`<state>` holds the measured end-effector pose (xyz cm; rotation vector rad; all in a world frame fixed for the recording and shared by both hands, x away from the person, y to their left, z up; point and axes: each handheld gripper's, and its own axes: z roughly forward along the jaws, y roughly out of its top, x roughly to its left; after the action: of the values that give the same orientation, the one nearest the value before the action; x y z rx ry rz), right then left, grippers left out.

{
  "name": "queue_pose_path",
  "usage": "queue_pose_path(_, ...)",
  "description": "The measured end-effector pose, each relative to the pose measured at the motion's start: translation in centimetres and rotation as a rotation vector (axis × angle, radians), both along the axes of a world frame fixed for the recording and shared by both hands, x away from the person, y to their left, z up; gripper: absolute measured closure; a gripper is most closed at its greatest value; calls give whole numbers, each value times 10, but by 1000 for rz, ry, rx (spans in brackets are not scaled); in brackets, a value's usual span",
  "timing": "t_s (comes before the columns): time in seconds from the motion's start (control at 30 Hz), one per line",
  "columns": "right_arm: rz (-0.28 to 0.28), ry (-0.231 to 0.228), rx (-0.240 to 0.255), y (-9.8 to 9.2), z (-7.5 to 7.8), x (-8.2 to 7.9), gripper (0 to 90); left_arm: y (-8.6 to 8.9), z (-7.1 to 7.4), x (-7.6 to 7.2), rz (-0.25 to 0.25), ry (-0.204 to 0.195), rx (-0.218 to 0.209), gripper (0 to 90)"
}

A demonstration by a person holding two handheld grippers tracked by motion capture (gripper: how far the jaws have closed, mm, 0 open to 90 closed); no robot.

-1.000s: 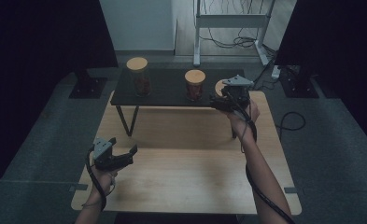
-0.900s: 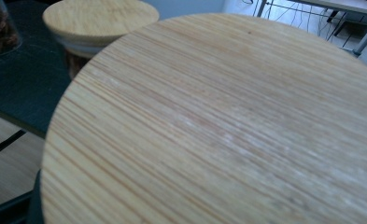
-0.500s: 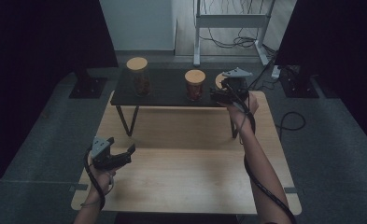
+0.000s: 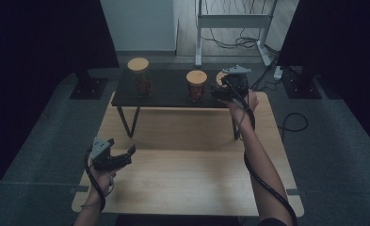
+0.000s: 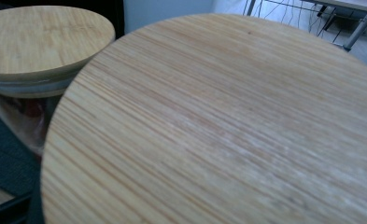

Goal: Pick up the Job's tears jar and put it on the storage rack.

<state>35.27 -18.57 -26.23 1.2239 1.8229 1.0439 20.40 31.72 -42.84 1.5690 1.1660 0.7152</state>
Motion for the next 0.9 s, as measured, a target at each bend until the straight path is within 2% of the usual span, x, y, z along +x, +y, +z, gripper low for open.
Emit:
queue_pose_path(0.43, -34, 29, 10, -4, -6, 17, 253, 0, 0, 0, 3, 2, 3, 44)
queue_pose_path(0.9, -45, 35, 25, -5, -10, 28, 253, 1, -1, 1, 9, 7, 3, 44)
